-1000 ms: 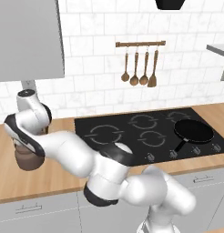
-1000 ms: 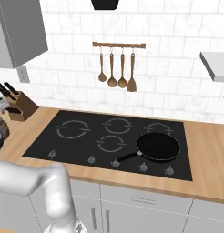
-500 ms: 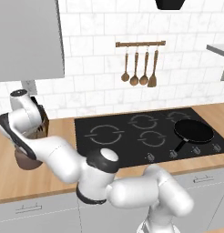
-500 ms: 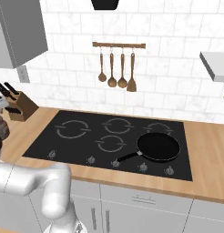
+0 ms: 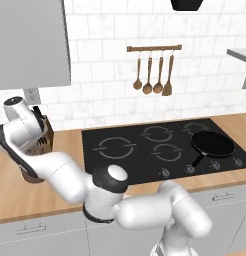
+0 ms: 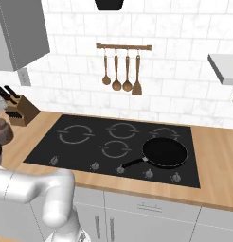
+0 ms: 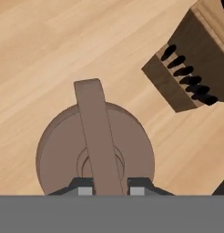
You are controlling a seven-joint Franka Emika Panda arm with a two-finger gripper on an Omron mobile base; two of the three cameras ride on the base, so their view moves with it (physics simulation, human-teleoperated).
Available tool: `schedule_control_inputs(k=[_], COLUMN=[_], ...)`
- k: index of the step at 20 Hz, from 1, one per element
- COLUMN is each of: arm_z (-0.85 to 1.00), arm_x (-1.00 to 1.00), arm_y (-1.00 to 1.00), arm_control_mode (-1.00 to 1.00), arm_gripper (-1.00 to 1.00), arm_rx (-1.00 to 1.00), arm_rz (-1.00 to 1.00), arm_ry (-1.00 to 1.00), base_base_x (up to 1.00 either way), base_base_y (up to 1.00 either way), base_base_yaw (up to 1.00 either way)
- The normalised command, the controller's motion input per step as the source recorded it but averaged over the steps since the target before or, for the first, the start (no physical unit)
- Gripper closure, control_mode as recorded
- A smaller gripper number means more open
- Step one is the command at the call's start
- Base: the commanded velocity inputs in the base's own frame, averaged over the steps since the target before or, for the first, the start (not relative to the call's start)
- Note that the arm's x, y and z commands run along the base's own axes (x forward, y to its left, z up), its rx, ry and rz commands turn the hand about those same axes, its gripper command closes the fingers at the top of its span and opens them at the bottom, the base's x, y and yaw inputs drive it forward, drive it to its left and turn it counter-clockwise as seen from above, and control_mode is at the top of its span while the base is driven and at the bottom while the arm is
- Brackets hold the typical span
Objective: Pick the kettle from the counter and place it on a stove burner. Then turn the burner on.
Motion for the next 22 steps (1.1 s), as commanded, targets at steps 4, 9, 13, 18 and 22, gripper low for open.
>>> schedule_control_inputs(k=[4, 9, 13, 18, 22], arm_z=[-0.01, 0.0, 0.23, 0.37, 0.4], arm_x=[-0.68, -0.65, -0.28, 0.01, 0.31], arm_y=[-0.52, -0.84, -1.0, -1.0, -1.0], arm_control_mode=[-1.0, -1.0, -1.0, -1.0, -1.0], arm_gripper=[1.0, 1.0, 1.0, 1.0, 1.0], arm_rx=[-0.08, -0.07, 0.0, 0.0, 0.04], arm_rz=[0.0, -0.05, -0.2, -0.35, -0.42], arm_ry=[-0.5, -0.64, -0.41, -0.16, -0.01], base_base_x=[0.0, 0.0, 0.0, 0.0, 0.0], base_base_y=[0.0, 0.0, 0.0, 0.0, 0.0], base_base_yaw=[0.0, 0.0, 0.0, 0.0, 0.0])
